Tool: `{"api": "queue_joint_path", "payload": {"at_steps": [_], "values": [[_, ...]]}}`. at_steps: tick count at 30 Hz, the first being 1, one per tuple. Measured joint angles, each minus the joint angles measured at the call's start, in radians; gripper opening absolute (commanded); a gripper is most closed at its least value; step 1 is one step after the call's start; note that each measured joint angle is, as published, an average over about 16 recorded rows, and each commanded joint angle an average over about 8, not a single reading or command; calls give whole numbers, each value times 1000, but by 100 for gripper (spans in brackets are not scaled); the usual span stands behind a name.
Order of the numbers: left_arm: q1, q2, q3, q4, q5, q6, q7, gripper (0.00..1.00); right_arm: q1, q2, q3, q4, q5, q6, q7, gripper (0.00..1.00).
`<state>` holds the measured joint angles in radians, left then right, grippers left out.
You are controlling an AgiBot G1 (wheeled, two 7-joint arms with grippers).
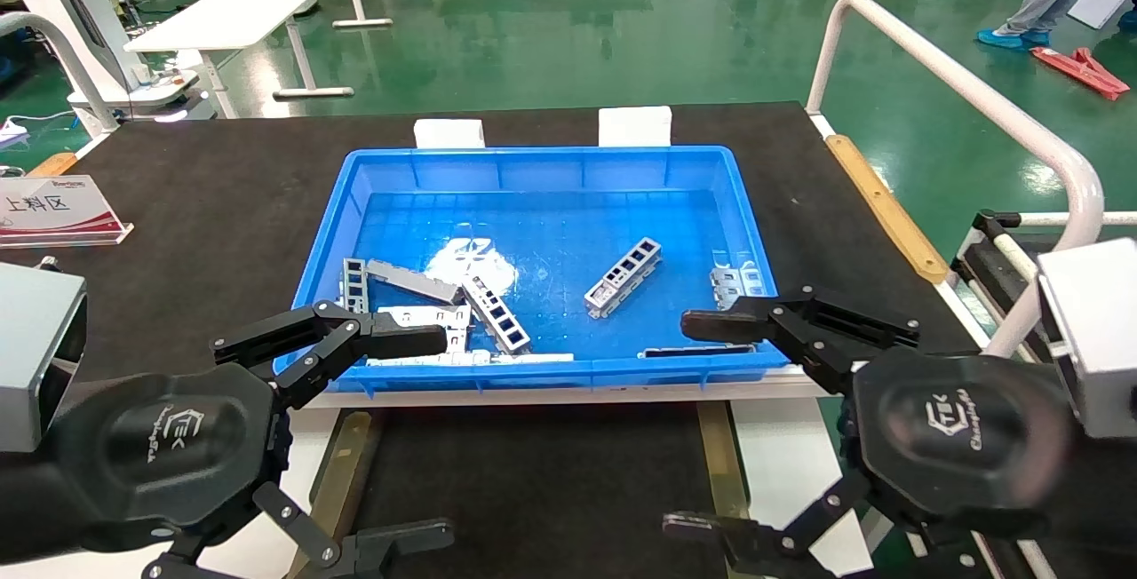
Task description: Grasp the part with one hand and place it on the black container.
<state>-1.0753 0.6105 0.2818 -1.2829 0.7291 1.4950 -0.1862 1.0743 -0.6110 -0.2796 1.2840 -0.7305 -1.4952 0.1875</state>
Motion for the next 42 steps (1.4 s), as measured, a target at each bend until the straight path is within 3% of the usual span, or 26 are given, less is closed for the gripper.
{"api": "queue_joint_path", "payload": {"at_steps": [42], "values": [[-4, 7, 4, -3, 13, -14, -1, 100, 0, 0, 0, 0, 0, 0, 0, 100]]}}
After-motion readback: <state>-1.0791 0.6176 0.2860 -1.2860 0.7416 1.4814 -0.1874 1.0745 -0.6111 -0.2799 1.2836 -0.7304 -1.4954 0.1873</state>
